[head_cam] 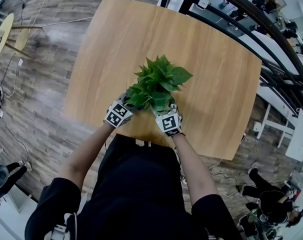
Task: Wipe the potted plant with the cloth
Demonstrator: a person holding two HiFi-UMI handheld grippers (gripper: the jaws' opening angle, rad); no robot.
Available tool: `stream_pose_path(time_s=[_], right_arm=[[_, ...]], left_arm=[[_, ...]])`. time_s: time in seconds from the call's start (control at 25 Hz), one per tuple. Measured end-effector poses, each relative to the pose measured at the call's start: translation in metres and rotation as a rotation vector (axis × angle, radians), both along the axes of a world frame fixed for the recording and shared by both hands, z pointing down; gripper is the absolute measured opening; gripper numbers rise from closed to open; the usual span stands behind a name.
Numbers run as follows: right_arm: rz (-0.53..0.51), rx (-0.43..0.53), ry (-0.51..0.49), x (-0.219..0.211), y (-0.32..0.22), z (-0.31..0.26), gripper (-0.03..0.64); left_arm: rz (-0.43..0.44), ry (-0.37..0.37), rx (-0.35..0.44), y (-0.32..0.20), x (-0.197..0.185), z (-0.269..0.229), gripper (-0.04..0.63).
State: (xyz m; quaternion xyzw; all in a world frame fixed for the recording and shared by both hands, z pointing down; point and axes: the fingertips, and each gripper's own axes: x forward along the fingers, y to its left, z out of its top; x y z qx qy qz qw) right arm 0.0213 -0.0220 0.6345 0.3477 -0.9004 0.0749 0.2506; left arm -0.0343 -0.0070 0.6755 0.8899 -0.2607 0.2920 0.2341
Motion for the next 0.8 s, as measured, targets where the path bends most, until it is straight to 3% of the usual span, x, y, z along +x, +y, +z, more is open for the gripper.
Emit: stream_pose_path(time_s=[0.2, 0.44, 0.64, 0.8], right_arm=[[-0.095, -0.012, -0.007, -0.017, 0.034, -0.002, 0.270], [0.048, -0.035, 0.025, 0.011, 0.010, 0.005, 0.270], [-0.008, -0.029, 0.031, 0.007, -0.005, 0.006, 0.272], [0.016, -0.030, 0.030, 0.008, -0.012, 0.004, 0.270]], left_arm=[[-0.025, -0.025, 0.045, -0.021, -0.013, -0.003, 0.133], [-0.112, -0.010, 0.026, -0.041, -0.025, -0.003, 0.133], [-0.040, -0.021, 0.031, -0.037, -0.010, -0.003, 0.133], [-0.038, -0.015, 0.003, -0.028, -0.004, -0.003, 0.133]])
